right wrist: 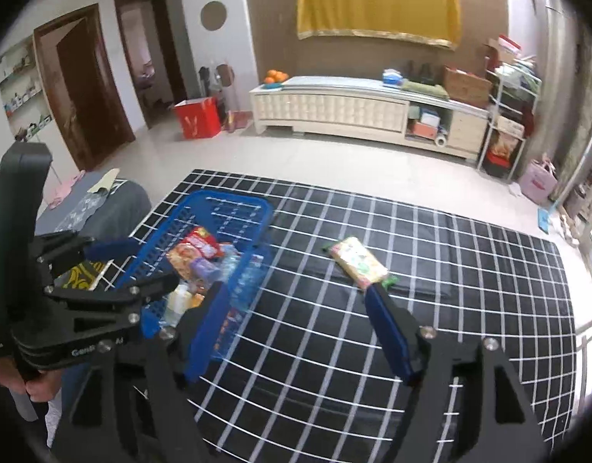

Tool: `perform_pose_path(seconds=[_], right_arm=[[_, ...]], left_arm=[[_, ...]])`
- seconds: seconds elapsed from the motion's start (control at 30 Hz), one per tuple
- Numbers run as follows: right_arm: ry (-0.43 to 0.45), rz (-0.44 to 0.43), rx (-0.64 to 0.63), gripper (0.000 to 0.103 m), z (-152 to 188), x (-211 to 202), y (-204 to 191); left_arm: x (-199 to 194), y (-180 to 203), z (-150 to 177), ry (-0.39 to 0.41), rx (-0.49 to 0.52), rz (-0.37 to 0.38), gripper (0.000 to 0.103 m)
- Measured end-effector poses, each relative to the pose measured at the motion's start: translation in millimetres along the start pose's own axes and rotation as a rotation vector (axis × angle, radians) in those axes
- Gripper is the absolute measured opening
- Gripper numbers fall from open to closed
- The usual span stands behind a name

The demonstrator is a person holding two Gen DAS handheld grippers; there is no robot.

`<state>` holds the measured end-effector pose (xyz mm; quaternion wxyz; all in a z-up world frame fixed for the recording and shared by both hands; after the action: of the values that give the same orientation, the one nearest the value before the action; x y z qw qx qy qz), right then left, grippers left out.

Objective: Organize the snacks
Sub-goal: 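Lower the purple gum roll into the blue basket and open the right gripper, then move the right tool to the green-label cracker pack and grasp it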

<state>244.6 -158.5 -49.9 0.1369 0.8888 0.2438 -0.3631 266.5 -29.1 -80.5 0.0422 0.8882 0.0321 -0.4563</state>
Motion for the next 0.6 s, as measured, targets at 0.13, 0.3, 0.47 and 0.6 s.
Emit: perform_pose_path(seconds=[0.13,0.3,0.47,0.6], right_arm=[[-0.009,0.021,0.002,0.078,11.2,0.1,21.8],[-0.044,0.016,0.002,0.079,21.4,17.8,48.9],[-0.093,-0.001,-0.003,0.079,29.6,41.3,76.6],[-0.132,-0.046,-0.012,0.084,34.3,68.4,99.7]], left_arm=[[5.5,25.6,-0.1,-0.001,-0.001,0.024,0.068],[25.2,51.1,-5.2,-0.018,0.007,0.021,0.068],[53.6,72.3,-15.0,-0.037,0.024,-0.003,0.068],[83.9,86.1,-21.3,-0.071,0.030,-0.022,0.069]])
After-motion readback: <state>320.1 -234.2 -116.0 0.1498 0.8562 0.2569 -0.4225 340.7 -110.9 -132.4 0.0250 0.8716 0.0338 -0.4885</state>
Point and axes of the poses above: each gripper's, at about its wrist camera, not at the fingertips, and x roughly the way its jaws point, y to its right, z to its underside, the point moved 4 cm from there along x, roughly the way its jaws point, and after that the axes turned 12 degrees about -x, right-handed, at the moved point
